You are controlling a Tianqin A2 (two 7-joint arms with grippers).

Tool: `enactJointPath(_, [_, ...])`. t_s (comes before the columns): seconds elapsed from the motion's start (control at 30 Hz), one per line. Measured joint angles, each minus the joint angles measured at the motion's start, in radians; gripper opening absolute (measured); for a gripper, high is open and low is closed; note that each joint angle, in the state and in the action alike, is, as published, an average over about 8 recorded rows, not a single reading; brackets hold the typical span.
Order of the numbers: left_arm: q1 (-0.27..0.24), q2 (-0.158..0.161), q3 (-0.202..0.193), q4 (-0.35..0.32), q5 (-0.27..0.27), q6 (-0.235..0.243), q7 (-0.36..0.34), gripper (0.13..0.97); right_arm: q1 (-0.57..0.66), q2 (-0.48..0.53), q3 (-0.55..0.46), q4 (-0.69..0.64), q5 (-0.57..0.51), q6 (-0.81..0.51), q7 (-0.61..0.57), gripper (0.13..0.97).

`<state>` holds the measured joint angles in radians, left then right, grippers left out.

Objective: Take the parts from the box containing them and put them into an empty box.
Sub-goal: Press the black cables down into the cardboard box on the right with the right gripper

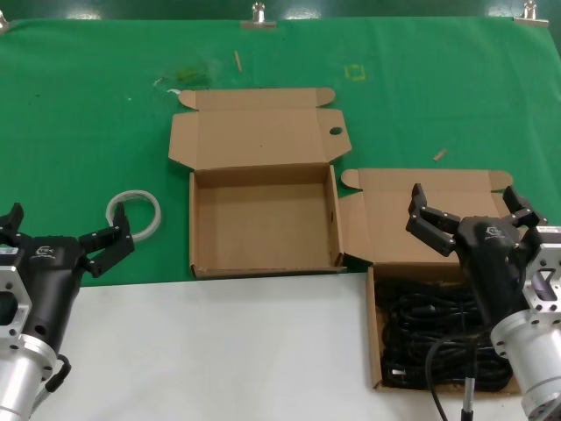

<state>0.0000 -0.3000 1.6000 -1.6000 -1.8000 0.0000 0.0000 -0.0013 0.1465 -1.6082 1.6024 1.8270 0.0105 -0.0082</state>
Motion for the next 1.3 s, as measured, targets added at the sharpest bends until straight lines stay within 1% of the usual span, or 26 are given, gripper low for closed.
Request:
enactJointPath(0.87, [0.0,0.0,0.0,0.0,0.0,0.0,0.0,0.966,0.0,0.0,0.0,0.0,0.0,0.0,0.0,0.966])
enactJointPath(0.97, [0.0,0.0,0.0,0.0,0.0,0.0,0.0,0.966,-0.015,-0.003,0.035,0.01,0.01,-0.022,-0.006,0.966])
enactJointPath(1.17, [0.0,0.0,0.0,0.0,0.0,0.0,0.0,0.966,-0.07,-0.015,0.176,0.033,0.069,-0.126,-0.049,0.966])
enactJointPath(1.3, [0.0,0.0,0.0,0.0,0.0,0.0,0.0,0.966,-0.092,-0.018,0.221,0.028,0.124,-0.168,-0.093,0.966])
